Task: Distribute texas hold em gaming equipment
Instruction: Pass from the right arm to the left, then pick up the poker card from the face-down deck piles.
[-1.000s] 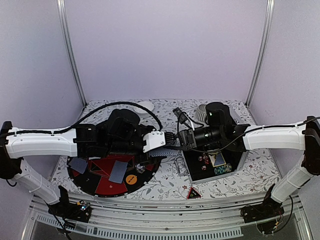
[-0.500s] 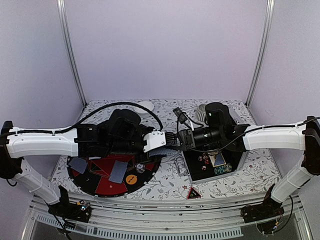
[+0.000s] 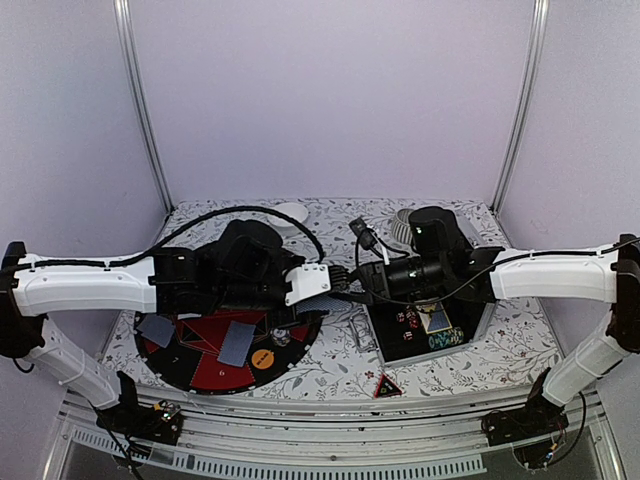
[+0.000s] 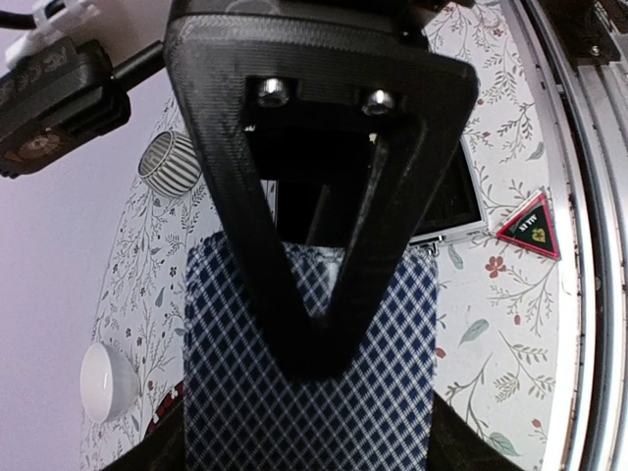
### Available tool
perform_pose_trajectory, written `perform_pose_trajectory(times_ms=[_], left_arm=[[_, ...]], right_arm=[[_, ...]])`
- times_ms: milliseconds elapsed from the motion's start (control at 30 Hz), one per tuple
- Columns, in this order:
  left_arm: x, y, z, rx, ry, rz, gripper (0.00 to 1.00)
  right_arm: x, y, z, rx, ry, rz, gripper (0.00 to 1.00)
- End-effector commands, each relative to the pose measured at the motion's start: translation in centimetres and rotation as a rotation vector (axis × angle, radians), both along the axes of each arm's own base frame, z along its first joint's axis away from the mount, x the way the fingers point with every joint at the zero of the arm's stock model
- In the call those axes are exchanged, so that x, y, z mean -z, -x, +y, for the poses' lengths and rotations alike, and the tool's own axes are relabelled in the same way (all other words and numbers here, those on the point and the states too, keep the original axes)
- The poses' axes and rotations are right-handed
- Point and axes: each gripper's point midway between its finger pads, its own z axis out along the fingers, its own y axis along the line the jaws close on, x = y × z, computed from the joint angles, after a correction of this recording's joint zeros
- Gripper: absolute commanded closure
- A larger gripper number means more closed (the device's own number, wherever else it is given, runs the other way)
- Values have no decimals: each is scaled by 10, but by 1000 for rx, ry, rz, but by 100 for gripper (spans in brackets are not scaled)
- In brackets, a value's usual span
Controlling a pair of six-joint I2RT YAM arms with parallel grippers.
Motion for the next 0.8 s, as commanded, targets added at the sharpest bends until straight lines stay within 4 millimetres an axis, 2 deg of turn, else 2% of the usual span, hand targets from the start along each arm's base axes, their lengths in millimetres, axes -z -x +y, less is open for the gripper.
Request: perform_pose_trajectory(times_ms=[0, 167, 367, 767], left_arm=[[-9, -6, 5, -33, 24, -1, 36], [-6, -7, 7, -41, 19, 4, 36], [-2, -9, 11, -60, 5, 13, 37], [1, -11, 19, -83, 5, 24, 37]], right_arm=[[-9, -3, -6, 27, 33, -57, 55], [-15, -3, -7, 21, 33, -76, 55], [-22, 3, -5, -17, 16, -85, 65], [-22, 2, -8, -16, 32, -85, 73]])
